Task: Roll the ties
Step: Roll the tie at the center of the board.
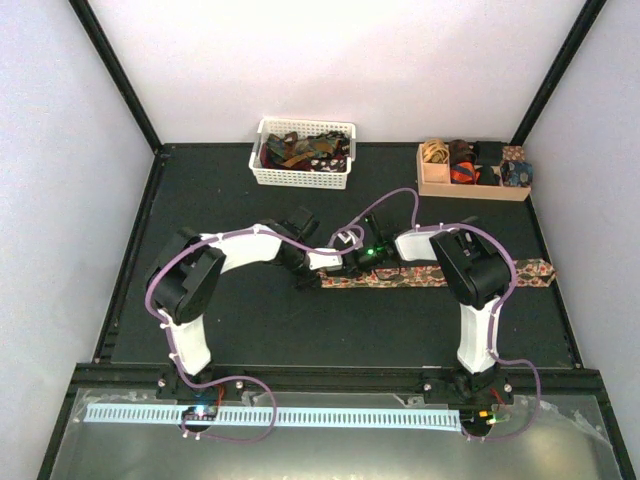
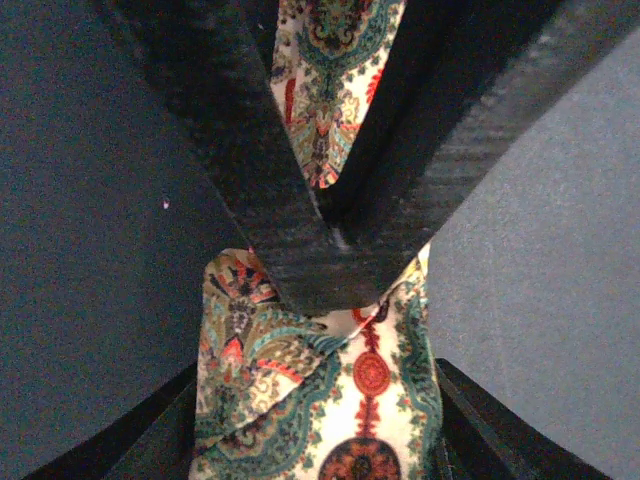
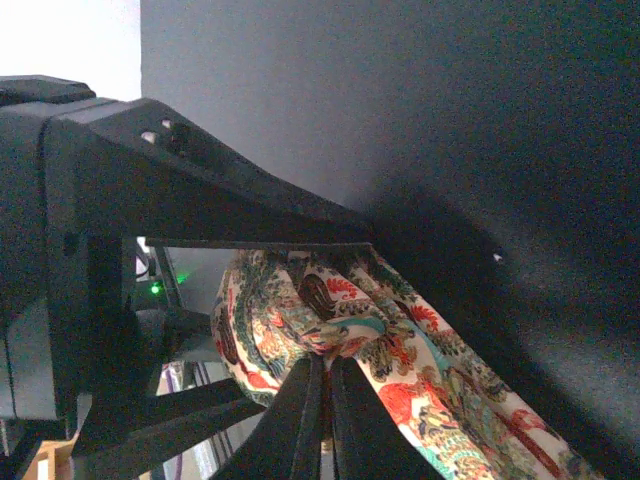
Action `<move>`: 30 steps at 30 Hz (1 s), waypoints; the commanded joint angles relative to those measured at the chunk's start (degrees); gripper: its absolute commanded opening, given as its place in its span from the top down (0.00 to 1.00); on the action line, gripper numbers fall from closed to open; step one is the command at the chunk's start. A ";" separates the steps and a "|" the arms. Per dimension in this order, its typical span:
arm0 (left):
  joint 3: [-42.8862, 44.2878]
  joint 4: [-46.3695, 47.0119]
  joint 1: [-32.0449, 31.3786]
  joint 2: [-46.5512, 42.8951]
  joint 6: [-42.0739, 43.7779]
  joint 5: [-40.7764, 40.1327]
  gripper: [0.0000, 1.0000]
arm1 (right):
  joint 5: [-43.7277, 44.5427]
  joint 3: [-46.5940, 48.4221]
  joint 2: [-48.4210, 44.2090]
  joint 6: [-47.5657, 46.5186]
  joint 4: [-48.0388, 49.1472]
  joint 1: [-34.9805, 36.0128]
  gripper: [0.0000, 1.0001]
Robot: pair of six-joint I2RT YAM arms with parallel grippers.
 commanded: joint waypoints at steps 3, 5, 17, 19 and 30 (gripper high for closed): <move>0.64 0.14 -0.59 -0.34 -0.08 -3.00 0.52 | -1.50 -0.67 -0.35 0.67 2.01 -0.31 0.88; 0.53 0.38 -0.57 -0.33 -0.08 -2.96 0.55 | -1.96 -0.94 -0.49 1.66 2.65 -0.28 0.85; 0.43 0.88 -0.99 -0.01 0.01 -3.51 0.62 | -4.49 -2.01 -1.40 7.33 6.68 -0.19 0.53; 0.46 0.90 -0.93 0.06 0.01 -3.48 0.63 | -5.14 -2.95 -2.08 9.46 9.20 -0.15 0.50; 0.78 0.69 -1.02 0.43 -0.04 -3.68 0.64 | -5.67 -12.08 -0.91 31.19 37.65 1.24 0.57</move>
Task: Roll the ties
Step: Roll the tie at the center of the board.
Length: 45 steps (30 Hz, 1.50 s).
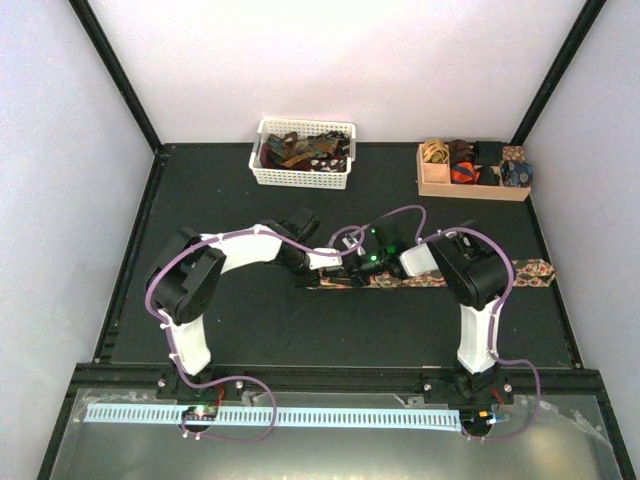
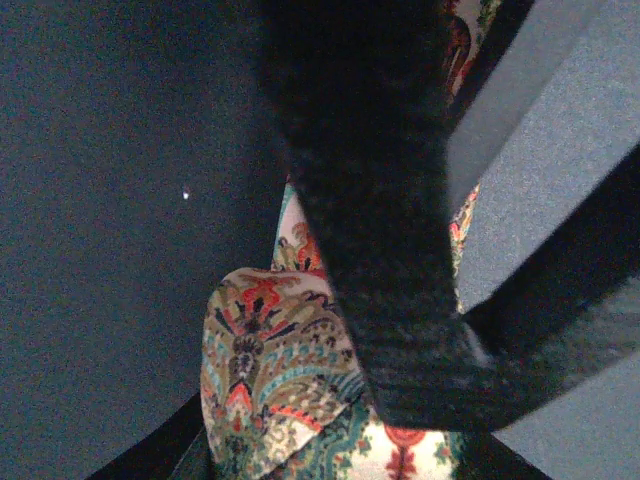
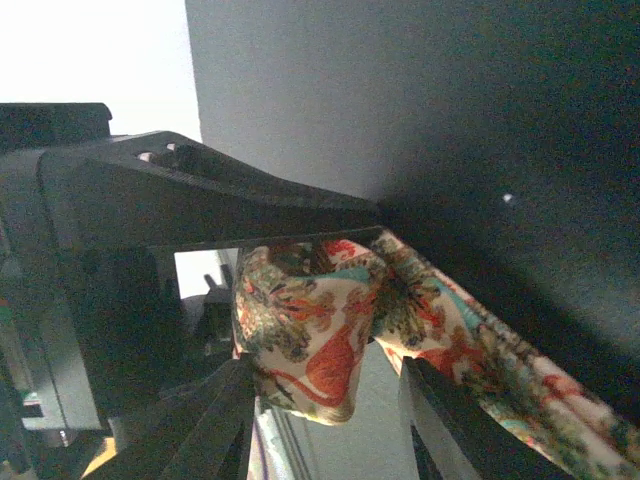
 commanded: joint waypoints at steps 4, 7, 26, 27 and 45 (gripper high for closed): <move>0.83 0.20 -0.62 0.34 -0.11 -0.94 0.64 | -1.91 -3.23 0.32 13.49 21.08 0.98 0.61; 0.83 0.20 -0.68 0.33 -0.25 -1.04 0.64 | -1.65 -3.13 0.26 12.50 19.95 0.90 0.79; -1.15 0.50 0.38 -4.22 -0.30 2.99 0.23 | 7.46 3.94 -0.29 -20.08 -17.49 0.18 0.99; -0.78 0.00 0.18 -4.18 -0.32 3.73 0.22 | 7.09 3.89 -0.39 -19.69 -16.91 0.18 0.99; -0.64 -0.55 -1.87 -0.53 2.20 -3.76 0.54 | 2.14 4.34 -3.21 -15.06 -13.30 -0.60 0.99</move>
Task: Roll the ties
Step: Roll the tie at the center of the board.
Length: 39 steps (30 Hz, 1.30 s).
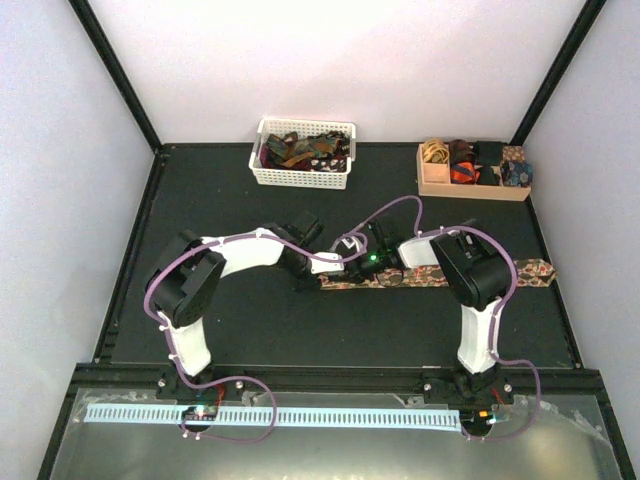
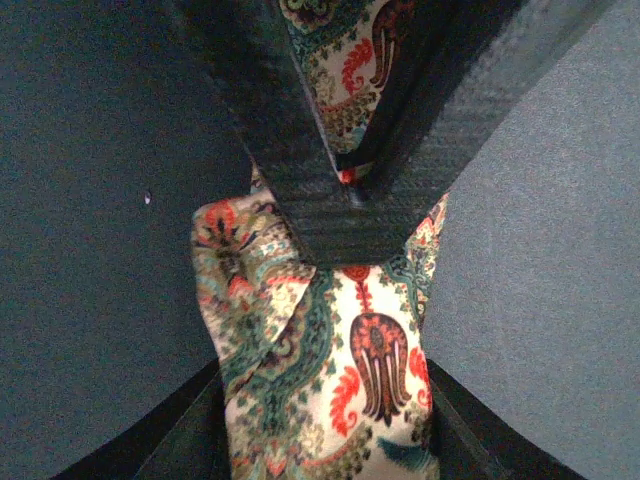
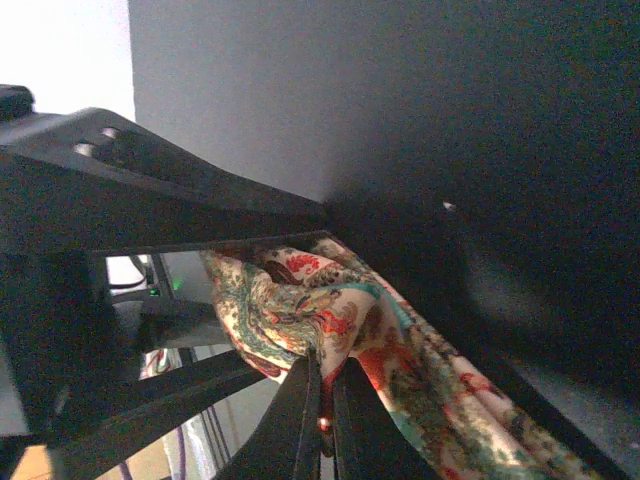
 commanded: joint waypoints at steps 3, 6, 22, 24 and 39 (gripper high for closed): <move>-0.20 0.11 0.58 -0.28 2.05 -2.17 0.64 | -2.29 0.40 -3.72 1.03 0.81 -0.41 0.99; 0.00 0.16 0.95 -0.67 2.49 -1.25 0.67 | -0.79 1.26 -2.31 -0.44 -0.49 -0.41 0.99; -4.59 4.70 5.70 -6.75 2.01 4.96 0.33 | 5.61 3.59 4.21 -6.68 -8.50 -0.41 0.99; -4.67 4.16 6.15 -6.51 2.69 5.58 0.33 | 5.49 3.76 4.63 -6.48 -8.67 -0.41 0.99; -3.99 1.66 5.99 -5.04 5.11 7.95 0.42 | 5.72 3.50 5.02 -6.75 -9.14 -0.41 0.99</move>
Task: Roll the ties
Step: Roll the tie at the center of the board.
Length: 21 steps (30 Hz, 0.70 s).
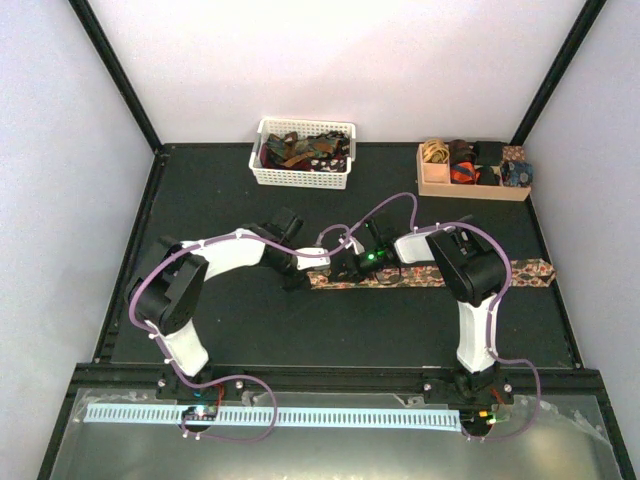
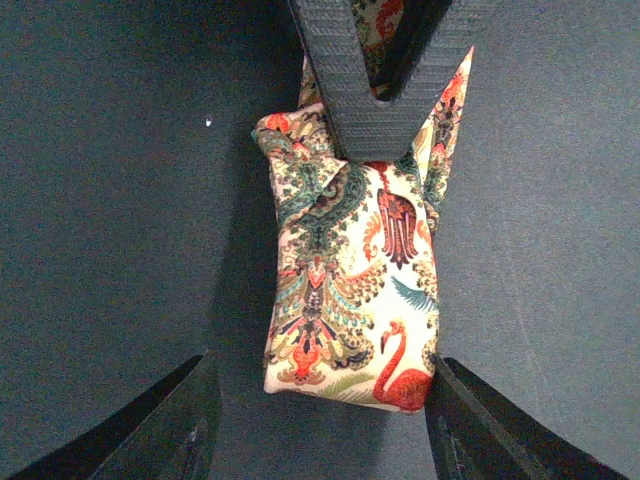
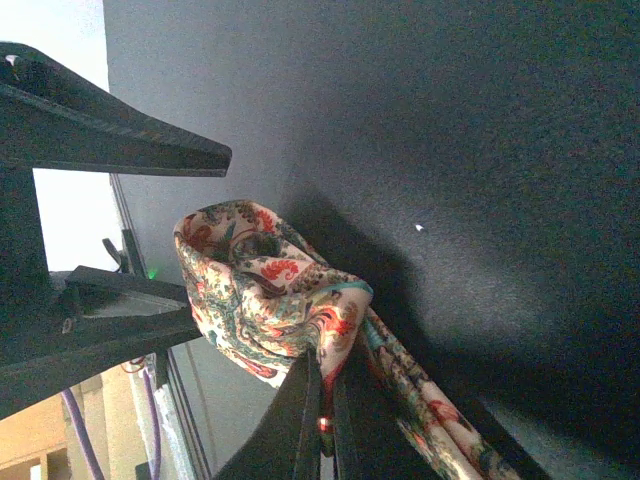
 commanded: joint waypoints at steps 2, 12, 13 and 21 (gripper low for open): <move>1.79 -1.59 -0.24 0.32 1.70 3.33 0.47 | 4.83 -0.38 2.83 -0.85 -2.81 -0.28 0.99; 5.87 -3.06 -1.76 0.70 0.19 5.55 0.62 | 4.19 -0.08 3.16 -0.90 -2.96 -0.25 0.99; 6.51 -3.51 -2.03 1.21 0.10 5.37 0.62 | 3.99 -0.11 3.05 -0.92 -3.03 -0.25 0.99; 10.79 -5.02 -4.66 4.68 -0.90 4.19 0.62 | 2.04 -0.17 2.80 0.00 -1.81 -0.25 0.99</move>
